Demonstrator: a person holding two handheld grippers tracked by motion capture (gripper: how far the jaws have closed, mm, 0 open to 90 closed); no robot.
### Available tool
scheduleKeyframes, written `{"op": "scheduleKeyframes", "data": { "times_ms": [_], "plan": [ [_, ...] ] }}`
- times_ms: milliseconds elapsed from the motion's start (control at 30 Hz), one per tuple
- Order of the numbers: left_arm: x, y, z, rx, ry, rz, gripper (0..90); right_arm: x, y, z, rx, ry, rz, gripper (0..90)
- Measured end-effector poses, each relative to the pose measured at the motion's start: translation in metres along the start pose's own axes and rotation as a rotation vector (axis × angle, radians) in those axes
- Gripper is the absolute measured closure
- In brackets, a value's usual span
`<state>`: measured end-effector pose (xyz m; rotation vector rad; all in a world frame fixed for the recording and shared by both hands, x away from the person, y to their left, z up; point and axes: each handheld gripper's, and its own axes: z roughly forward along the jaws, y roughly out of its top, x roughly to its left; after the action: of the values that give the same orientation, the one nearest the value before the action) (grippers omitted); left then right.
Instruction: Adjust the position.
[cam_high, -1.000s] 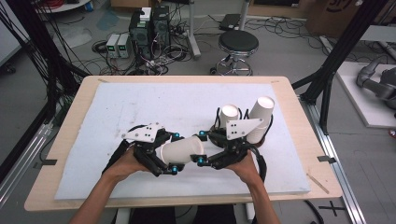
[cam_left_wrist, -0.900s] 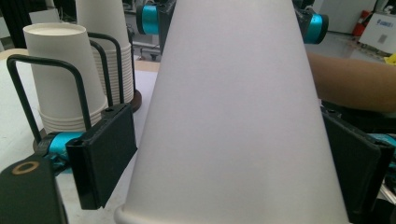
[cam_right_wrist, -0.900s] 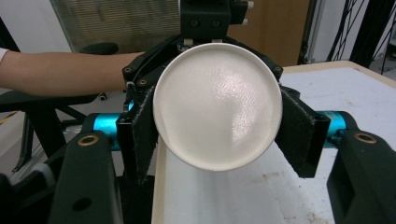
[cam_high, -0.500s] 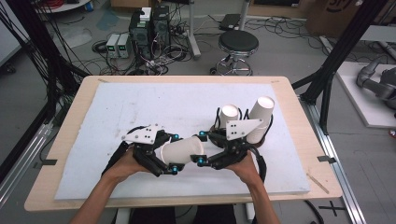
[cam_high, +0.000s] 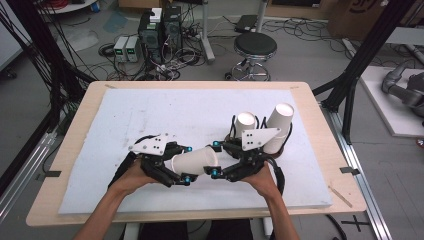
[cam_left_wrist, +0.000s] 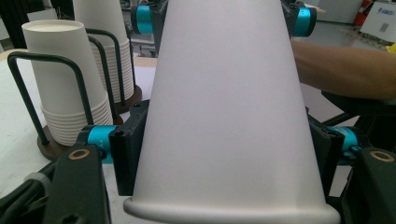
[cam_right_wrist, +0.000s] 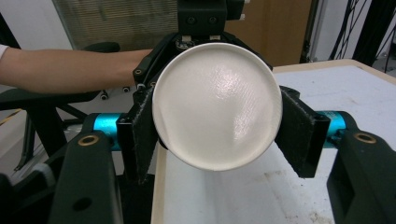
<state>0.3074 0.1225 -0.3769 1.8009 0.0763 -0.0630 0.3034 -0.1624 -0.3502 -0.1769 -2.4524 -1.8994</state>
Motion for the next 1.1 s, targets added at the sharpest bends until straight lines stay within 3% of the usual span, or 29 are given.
{"op": "scheduleKeyframes", "data": {
  "times_ms": [133, 500, 767, 900, 1000, 1100],
  "plan": [
    [0.0, 0.0, -0.001, -0.002, 0.001, 0.001, 30.8, 0.0, 0.0, 0.002, 0.01, -0.011, 0.011, 21.0],
    [-0.003, -0.001, -0.012, 0.008, 0.031, 0.004, 30.7, 0.004, 0.006, 0.001, 0.058, -0.042, 0.01, 16.9],
    [-0.004, -0.003, -0.025, 0.038, 0.057, 0.005, 30.7, 0.01, 0.012, 0.008, 0.182, -0.086, -0.007, 15.5],
    [-0.007, -0.001, -0.032, 0.057, 0.07, 0.006, 30.7, 0.016, 0.021, 0.011, 0.263, -0.126, -0.051, 15.5],
    [-0.008, 0.001, -0.034, 0.064, 0.069, 0.011, 30.7, 0.019, 0.026, 0.012, 0.293, -0.134, -0.064, 15.5],
    [-0.009, 0.004, -0.034, 0.1, 0.068, 0.022, 30.7, 0.022, 0.03, 0.013, 0.314, -0.135, -0.076, 15.5]
  ]
}}
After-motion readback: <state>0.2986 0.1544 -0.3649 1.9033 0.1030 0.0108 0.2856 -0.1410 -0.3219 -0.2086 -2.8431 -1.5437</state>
